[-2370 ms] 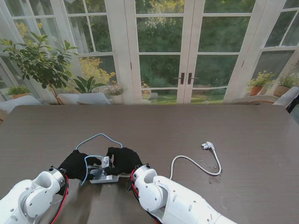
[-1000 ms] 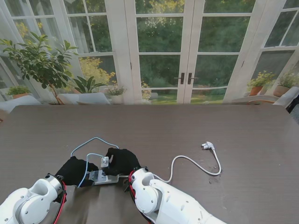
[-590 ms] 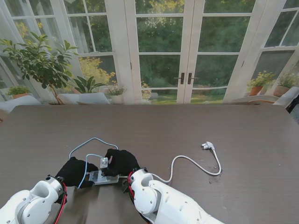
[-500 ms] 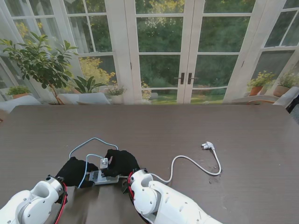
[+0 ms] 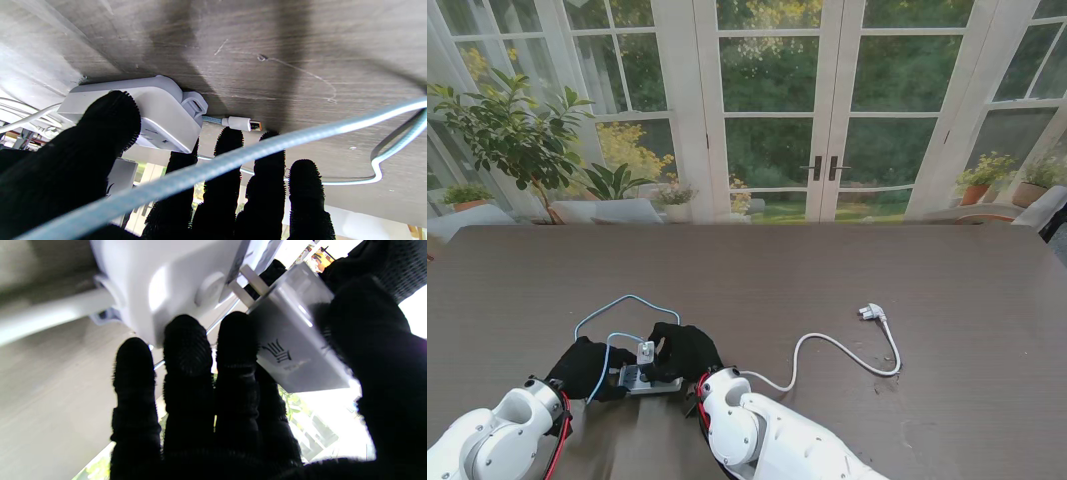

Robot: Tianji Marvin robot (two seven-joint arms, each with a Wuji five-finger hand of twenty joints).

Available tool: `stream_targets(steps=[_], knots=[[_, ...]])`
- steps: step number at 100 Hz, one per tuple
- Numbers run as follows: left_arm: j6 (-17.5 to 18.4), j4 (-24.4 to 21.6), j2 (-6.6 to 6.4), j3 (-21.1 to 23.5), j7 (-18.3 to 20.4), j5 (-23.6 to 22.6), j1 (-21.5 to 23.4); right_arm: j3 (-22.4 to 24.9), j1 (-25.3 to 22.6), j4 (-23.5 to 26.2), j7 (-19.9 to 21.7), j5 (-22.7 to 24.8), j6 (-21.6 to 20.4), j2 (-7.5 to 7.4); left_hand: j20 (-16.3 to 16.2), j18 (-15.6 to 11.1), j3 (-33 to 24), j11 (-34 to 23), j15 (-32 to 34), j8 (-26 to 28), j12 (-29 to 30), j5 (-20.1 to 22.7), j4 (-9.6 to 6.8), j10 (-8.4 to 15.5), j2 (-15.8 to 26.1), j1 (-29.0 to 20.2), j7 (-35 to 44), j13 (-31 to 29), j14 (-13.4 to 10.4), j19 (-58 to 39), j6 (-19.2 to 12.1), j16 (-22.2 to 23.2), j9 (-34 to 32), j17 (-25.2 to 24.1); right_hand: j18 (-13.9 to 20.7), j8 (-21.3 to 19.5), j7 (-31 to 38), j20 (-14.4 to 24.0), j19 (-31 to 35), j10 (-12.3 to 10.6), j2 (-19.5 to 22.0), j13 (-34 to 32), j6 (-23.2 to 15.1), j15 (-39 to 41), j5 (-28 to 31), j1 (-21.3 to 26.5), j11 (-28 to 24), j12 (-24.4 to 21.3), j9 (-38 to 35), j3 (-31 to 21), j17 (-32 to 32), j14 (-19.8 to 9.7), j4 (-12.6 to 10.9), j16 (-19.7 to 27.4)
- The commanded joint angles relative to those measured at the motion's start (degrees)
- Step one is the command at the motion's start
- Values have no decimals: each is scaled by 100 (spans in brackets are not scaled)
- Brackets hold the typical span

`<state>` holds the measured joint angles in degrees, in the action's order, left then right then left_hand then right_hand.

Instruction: Set up the charging station

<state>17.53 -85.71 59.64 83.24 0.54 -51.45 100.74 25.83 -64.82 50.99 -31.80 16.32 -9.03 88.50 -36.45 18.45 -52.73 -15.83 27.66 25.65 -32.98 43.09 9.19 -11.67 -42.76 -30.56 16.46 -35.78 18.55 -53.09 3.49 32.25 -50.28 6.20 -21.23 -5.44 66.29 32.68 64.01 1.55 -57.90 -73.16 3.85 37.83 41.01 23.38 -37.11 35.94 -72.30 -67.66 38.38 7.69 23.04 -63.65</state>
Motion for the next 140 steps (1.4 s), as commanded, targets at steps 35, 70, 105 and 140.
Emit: stream_targets(steps=[35, 70, 105, 140], knots=[[226, 150, 54, 14, -47, 104, 25, -77, 0, -218, 64, 14, -148, 103, -47, 130, 16, -10, 79, 65, -145, -108, 1, -89, -128, -171, 87, -54, 66, -16, -403, 77, 337, -35, -32, -199, 1095, 4, -14, 37, 355, -16, -1565, -122, 1061, 678, 75, 37, 62, -1000, -67, 74, -202, 2863], [335, 221, 65, -5, -119, 172, 1, -104, 18, -382, 16, -2, -237, 179, -65, 196, -44, -203, 209, 348, -390, 428, -45, -171, 44, -311, 645, -161, 123, -44, -460, 151, 137, 19, -11, -13, 911, 14, 4, 12, 171, -35, -1634, -58, 1296, 749, 59, 47, 94, -915, -77, 65, -182, 2818], [275, 182, 57, -5, -20, 194, 20, -139, 33, -659, -124, 9, -451, 303, -59, 225, -14, -206, 248, 367, -432, 657, -84, -162, 221, -386, 696, -272, 140, -102, -351, 156, -50, 82, 52, 33, 890, 50, 97, -59, 70, -71, -1744, 25, 1377, 767, 21, 94, 103, -932, -77, -2, -166, 2785], [200, 128, 53, 0, 73, 234, 52, -190, 49, -733, -92, 141, -486, 252, -29, 231, 183, -191, 257, 445, -452, 731, 32, -182, 355, -402, 694, -305, 163, -144, -276, 158, -124, 91, 87, 26, 915, 58, 156, -40, 100, -99, -1713, 70, 1352, 728, -1, 104, 120, -969, -57, -3, -156, 2777]])
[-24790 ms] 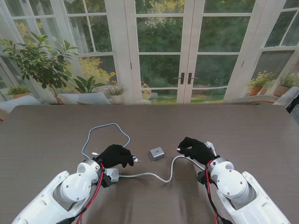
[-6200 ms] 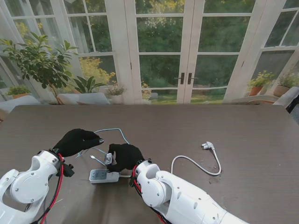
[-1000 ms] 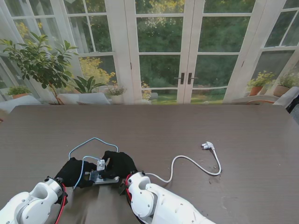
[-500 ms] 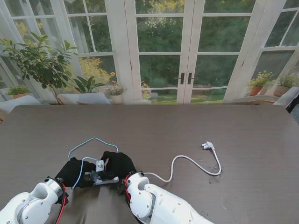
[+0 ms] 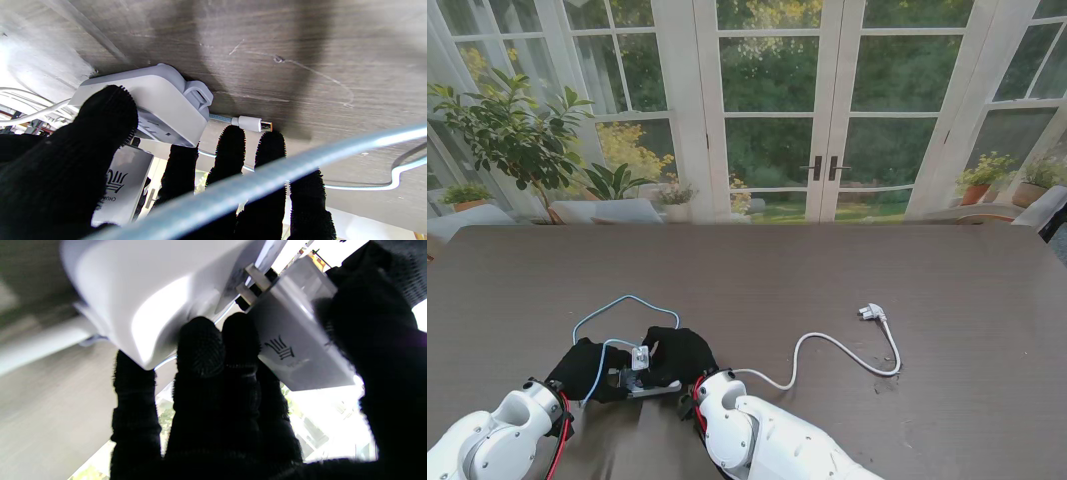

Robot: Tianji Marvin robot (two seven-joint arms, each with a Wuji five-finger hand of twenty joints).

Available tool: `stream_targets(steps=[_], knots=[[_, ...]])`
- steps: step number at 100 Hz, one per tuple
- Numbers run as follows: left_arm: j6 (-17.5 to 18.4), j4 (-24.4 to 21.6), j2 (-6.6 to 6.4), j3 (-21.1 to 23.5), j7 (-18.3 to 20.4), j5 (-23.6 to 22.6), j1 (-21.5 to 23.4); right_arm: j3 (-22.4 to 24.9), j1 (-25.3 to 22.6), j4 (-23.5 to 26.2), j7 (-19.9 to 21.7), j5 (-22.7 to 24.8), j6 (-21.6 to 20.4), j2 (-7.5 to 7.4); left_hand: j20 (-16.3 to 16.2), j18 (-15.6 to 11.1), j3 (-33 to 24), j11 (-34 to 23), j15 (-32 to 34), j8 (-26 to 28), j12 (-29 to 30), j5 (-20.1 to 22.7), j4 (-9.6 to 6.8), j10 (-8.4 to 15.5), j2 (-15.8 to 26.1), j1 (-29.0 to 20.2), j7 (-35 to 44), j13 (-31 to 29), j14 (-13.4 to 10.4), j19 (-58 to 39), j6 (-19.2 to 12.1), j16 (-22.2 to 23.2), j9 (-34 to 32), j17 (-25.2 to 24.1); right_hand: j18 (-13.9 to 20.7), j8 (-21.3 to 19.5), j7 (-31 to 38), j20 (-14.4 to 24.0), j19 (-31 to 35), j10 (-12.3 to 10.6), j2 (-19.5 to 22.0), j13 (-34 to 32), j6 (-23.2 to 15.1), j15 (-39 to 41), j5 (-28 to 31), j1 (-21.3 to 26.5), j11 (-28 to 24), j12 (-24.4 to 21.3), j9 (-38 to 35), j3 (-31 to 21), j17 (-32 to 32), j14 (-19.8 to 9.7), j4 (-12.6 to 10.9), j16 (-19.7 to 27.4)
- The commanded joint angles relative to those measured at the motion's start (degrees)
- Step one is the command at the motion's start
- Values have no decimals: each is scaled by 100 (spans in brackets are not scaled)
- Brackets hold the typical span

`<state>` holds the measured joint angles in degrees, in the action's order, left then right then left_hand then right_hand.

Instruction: Set up the charging station

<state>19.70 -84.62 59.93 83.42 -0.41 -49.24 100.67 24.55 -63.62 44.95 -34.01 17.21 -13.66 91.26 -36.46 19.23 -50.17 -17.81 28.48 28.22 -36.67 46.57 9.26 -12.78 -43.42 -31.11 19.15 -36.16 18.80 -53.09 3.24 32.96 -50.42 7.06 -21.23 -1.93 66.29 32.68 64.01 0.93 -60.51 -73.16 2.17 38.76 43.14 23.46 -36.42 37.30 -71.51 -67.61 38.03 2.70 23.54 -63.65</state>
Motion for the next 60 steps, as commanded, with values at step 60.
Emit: stream_targets(steps=[60], knots=[[-8, 12, 15, 22, 215, -12, 62, -131, 22, -291, 175, 249, 29, -93, -7, 168, 185, -3, 188, 276, -105, 521, 157, -49, 506, -429, 435, -329, 141, -172, -221, 93, -230, 19, 416, -430, 965, -49, 228, 34, 318, -164, -1536, 266, 1169, 700, -152, 8, -30, -1081, 293, 341, -181, 2740]])
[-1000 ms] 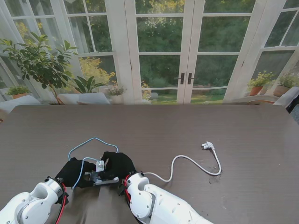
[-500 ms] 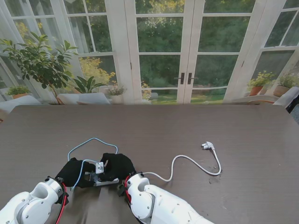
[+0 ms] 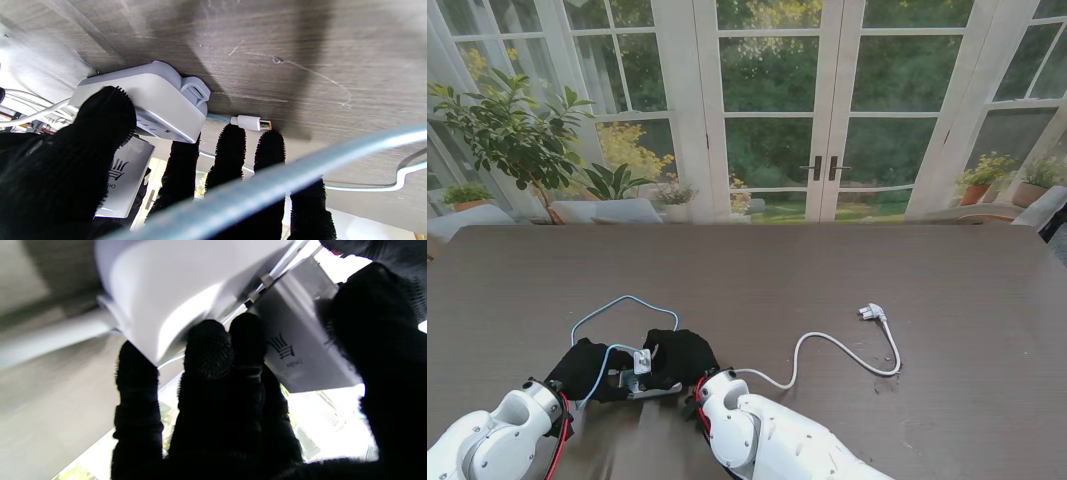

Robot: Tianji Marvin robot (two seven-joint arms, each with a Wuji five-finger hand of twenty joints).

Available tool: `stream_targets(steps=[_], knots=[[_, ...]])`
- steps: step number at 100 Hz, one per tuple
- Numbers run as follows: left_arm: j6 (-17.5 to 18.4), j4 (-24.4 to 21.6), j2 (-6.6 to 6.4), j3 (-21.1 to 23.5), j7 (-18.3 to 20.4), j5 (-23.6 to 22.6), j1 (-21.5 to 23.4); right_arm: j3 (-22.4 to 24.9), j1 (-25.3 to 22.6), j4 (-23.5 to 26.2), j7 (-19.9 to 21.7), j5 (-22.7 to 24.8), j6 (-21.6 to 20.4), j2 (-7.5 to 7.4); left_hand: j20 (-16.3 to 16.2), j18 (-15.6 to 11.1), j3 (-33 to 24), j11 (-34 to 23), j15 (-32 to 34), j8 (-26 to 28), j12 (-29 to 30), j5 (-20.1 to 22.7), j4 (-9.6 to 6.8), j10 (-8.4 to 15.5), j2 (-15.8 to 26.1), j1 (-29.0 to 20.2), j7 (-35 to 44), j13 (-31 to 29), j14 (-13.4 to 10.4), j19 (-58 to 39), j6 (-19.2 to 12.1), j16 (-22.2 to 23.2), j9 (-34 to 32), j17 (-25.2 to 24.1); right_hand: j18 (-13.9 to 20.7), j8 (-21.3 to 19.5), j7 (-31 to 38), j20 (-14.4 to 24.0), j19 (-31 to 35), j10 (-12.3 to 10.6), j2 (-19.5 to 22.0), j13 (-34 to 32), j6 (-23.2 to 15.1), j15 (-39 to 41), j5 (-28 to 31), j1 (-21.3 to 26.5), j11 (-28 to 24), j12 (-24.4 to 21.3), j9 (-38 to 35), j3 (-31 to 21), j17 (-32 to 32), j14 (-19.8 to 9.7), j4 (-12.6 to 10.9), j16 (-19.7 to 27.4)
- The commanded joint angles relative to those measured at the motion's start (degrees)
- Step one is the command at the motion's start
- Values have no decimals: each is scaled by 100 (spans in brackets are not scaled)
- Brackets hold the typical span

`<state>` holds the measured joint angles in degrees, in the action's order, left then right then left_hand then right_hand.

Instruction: Set up the charging station

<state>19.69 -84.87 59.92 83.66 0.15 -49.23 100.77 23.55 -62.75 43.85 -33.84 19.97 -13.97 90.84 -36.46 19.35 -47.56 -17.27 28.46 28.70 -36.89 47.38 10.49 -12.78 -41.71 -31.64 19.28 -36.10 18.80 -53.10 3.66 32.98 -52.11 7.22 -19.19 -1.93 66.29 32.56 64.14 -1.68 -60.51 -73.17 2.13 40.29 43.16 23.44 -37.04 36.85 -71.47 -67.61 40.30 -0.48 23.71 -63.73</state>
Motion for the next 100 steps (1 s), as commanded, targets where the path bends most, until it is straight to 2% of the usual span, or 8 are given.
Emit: stream_targets(steps=[1, 32, 100], knots=[[-7, 39, 15, -2, 159, -13, 51, -32, -62, -185, 168, -31, 61, -51, -7, 157, -75, -59, 190, 229, -84, 446, 34, -46, 331, -381, 424, -337, 141, -173, -268, 91, -65, 7, 224, -431, 963, -41, 214, 297, 317, -165, -1535, 120, 1167, 704, -91, 53, -34, -1083, 75, 653, -197, 2747], [2, 56, 11, -4, 176, -16, 45, -111, 33, -432, 243, -4, 31, 4, 3, 170, -22, -71, 195, 249, -94, 500, 65, -36, 323, -411, 439, -368, 128, -177, -256, 91, -128, 4, 520, -521, 972, -171, 247, 309, 195, -192, -1561, 463, 1268, 711, -139, 102, -164, -1195, 347, 544, -161, 2715], [52, 95, 5, 7, 175, -36, 3, -395, 118, -944, 6, 396, -198, 128, -33, 148, 90, -81, 301, 236, -121, 545, 51, -28, 455, -369, 417, -380, 138, -272, -229, 150, -181, 2, 1020, -658, 962, -327, 393, 226, -138, -203, -1736, 1131, 1536, 667, -149, 231, -468, -1459, 760, 355, -33, 2608]])
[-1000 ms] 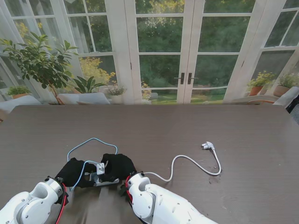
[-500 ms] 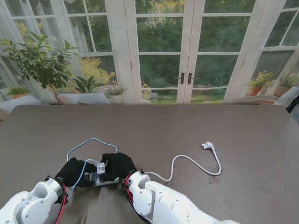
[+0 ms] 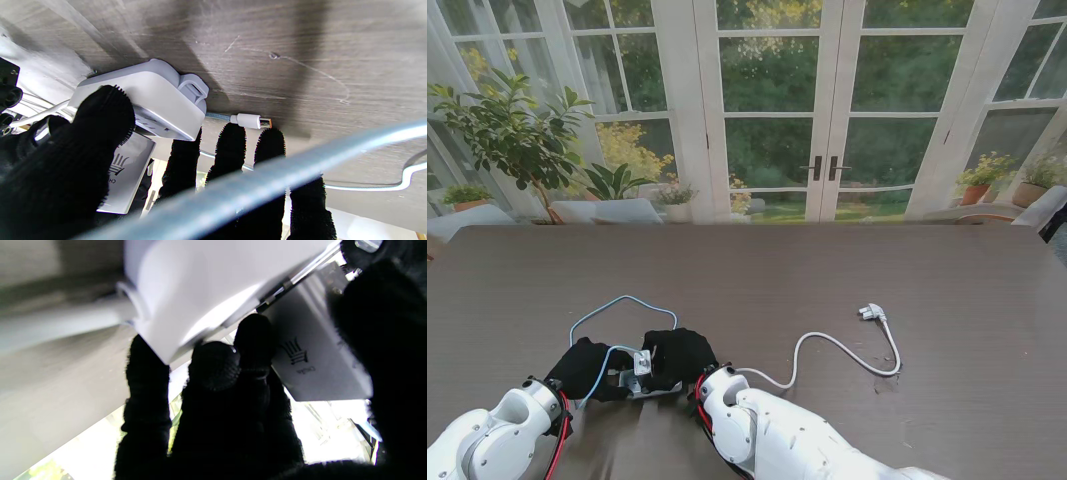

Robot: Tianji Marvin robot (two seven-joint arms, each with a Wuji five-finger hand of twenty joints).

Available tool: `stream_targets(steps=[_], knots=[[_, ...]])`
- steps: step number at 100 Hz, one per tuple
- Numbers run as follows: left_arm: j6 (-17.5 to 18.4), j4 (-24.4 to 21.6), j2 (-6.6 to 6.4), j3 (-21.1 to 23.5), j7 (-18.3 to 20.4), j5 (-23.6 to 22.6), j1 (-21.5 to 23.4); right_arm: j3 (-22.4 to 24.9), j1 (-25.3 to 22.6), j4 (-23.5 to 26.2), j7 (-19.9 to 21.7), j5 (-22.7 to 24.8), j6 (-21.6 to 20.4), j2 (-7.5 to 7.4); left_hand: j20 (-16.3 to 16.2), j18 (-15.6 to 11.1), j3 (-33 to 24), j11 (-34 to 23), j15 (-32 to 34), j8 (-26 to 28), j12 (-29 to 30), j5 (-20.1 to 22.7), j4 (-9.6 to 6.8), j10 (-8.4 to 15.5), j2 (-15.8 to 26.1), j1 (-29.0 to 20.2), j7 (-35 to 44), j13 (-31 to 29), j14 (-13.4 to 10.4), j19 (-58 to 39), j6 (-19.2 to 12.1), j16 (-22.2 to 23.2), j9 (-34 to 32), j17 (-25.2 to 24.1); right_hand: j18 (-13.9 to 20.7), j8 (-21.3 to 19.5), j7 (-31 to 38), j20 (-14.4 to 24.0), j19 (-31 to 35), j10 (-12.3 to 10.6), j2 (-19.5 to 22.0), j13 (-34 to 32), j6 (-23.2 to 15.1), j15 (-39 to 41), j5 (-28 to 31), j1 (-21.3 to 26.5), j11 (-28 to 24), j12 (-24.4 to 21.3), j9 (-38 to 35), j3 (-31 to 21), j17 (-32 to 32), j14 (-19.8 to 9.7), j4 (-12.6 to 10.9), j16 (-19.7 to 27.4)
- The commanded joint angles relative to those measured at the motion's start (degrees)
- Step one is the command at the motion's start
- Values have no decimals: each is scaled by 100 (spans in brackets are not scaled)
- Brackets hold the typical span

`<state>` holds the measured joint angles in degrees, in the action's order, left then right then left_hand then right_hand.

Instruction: Set up the charging station

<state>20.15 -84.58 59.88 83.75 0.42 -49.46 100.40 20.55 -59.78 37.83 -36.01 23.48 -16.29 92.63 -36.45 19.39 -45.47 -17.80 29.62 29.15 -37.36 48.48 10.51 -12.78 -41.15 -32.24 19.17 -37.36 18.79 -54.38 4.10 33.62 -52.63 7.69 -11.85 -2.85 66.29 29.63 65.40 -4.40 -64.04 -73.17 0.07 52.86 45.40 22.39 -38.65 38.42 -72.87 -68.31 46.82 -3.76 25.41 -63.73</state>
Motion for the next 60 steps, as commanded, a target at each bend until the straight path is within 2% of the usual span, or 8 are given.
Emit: stream_targets(steps=[1, 23, 60], knots=[[7, 67, 10, -2, 147, -14, 39, -97, -177, -350, 225, 45, 31, -48, -33, 142, -116, -31, 187, 192, -75, 439, 50, -29, 395, -311, 429, -256, 140, -144, -275, 87, -135, -43, 286, -568, 961, -34, 267, 503, 215, -203, -1531, -123, 1313, 777, 11, 76, -330, -1390, 108, 685, -204, 2608], [15, 76, 6, 0, 154, -27, 29, -182, -144, -488, 191, 126, -36, -3, -45, 142, -81, -39, 234, 192, -82, 461, 54, -27, 418, -313, 436, -284, 153, -169, -252, 112, -161, -33, 355, -604, 949, -50, 287, 490, 200, -199, -1558, -44, 1344, 782, 17, 133, -351, -1414, 155, 674, -199, 2585], [24, 80, -3, -5, 205, -27, 15, -180, -138, -394, 281, 161, -3, -99, -52, 133, -52, -41, 268, 195, -88, 490, 57, -37, 424, -333, 454, -281, 142, -186, -239, 130, -187, -43, 375, -628, 927, -67, 278, 473, 214, -196, -1579, -52, 1364, 759, 46, 162, -359, -1395, 123, 689, -191, 2601]])
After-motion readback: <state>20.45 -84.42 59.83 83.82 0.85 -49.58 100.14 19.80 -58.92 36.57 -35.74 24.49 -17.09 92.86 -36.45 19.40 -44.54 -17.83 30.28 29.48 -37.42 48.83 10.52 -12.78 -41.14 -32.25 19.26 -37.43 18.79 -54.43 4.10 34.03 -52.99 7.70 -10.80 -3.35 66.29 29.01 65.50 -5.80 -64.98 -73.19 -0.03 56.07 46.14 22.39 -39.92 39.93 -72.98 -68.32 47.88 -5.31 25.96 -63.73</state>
